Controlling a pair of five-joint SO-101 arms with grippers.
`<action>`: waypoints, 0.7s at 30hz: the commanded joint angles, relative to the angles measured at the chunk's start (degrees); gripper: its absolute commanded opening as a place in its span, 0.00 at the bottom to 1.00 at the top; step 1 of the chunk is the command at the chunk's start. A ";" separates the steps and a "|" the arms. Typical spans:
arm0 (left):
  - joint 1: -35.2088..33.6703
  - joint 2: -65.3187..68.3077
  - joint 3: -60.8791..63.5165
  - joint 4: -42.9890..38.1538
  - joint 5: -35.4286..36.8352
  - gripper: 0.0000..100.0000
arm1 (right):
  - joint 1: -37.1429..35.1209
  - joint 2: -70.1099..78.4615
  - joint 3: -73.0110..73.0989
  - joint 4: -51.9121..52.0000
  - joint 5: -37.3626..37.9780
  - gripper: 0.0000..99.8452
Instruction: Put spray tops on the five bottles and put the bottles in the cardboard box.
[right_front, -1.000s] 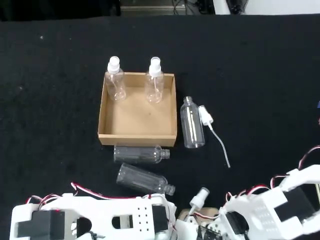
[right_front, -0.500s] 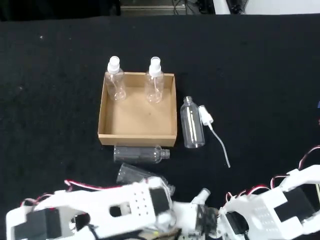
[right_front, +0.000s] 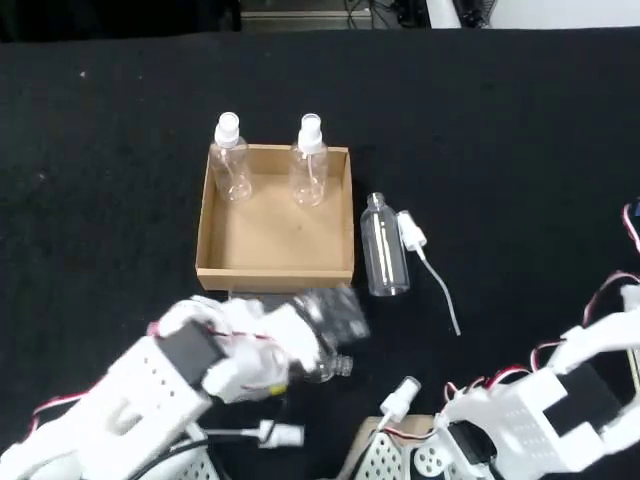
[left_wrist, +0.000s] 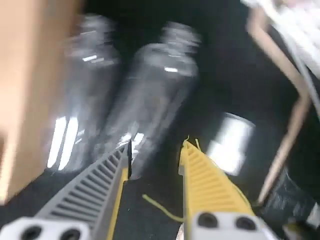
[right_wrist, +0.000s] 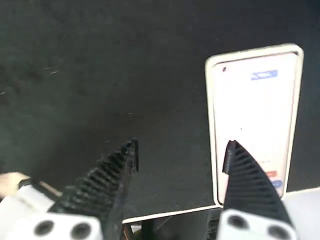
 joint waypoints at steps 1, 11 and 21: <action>-6.81 -3.69 0.22 0.62 3.16 0.16 | -3.52 -1.19 -4.00 2.20 -3.25 0.26; 11.82 1.05 9.63 0.26 -1.93 0.20 | -2.37 -1.27 -3.65 2.29 -2.55 0.26; 19.30 2.64 19.21 -12.40 -2.11 0.33 | -2.64 -0.75 -3.82 2.20 -2.11 0.26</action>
